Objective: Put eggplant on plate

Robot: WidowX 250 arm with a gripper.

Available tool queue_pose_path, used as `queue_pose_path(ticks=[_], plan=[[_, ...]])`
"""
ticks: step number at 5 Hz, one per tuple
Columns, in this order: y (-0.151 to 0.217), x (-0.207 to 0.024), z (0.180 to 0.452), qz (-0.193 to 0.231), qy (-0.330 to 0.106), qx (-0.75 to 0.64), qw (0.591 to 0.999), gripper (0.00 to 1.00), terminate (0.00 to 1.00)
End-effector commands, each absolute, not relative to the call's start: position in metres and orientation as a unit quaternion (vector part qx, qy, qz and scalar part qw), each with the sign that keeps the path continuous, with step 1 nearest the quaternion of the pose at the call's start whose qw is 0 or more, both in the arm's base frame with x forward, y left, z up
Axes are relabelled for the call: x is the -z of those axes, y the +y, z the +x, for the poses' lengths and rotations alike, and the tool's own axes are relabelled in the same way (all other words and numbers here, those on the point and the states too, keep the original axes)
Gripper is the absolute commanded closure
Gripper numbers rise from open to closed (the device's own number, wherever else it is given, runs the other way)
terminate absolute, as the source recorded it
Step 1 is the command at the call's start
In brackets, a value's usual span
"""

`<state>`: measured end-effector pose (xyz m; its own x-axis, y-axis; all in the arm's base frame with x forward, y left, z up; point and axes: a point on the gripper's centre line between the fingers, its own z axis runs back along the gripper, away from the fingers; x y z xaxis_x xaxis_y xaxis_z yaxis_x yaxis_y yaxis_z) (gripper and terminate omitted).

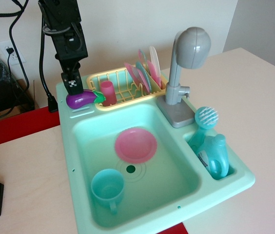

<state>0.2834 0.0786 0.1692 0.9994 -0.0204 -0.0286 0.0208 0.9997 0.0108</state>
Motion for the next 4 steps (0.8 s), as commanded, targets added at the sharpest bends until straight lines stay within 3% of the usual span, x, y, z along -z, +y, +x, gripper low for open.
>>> queue_pose_path(ticks=[1, 4], plan=[[0.079, -0.169, 0.283, 0.006, 0.014, 0.010, 1.000, 0.00, 0.00], [0.082, -0.140, 0.276, 0.028, 0.044, 0.015, 0.999, 0.00, 0.00]])
